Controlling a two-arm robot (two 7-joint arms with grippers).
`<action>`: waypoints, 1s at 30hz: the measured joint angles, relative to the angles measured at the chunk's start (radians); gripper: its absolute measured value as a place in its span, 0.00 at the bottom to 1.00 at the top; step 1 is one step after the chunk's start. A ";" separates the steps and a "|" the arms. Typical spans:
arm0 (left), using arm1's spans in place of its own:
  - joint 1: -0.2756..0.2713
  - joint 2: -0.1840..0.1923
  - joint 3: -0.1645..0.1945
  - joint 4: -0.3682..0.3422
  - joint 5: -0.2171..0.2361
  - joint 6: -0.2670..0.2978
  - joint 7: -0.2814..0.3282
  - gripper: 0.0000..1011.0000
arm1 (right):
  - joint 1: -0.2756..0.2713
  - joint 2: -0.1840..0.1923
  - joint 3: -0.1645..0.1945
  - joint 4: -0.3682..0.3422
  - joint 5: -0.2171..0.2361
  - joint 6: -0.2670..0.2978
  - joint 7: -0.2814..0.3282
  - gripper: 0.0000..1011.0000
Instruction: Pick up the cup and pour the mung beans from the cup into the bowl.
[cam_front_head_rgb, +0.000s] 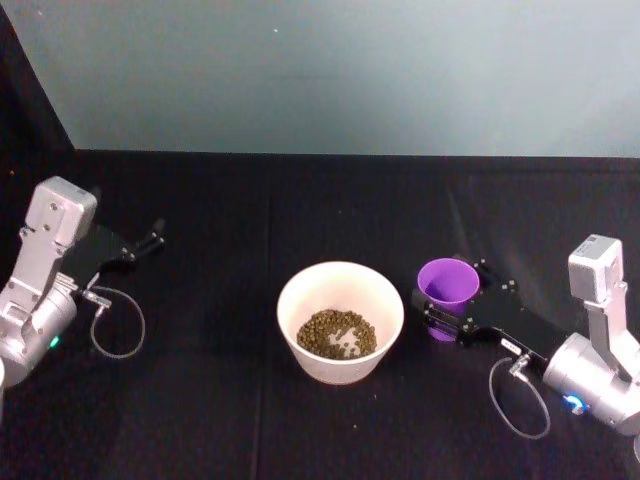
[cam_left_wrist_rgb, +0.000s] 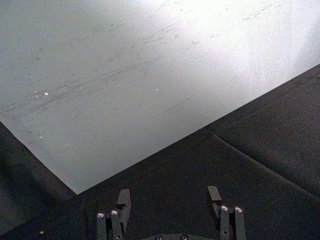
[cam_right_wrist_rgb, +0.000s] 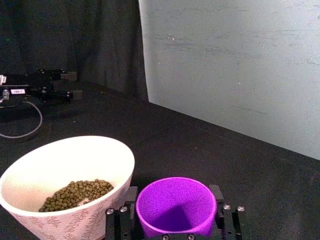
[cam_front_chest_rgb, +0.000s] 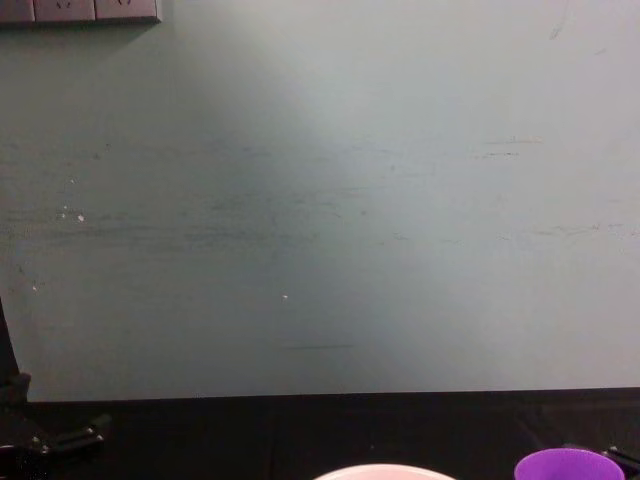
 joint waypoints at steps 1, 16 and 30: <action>0.000 0.000 0.000 0.000 0.000 0.000 0.000 0.99 | 0.000 0.000 0.000 0.000 0.000 -0.001 0.000 0.89; 0.000 0.000 0.000 0.000 0.000 0.000 0.000 0.99 | -0.015 0.001 0.016 -0.019 0.000 -0.011 -0.007 0.99; 0.000 0.000 0.000 0.000 0.000 0.000 0.000 0.99 | -0.194 0.030 0.185 -0.277 -0.002 -0.063 -0.157 0.99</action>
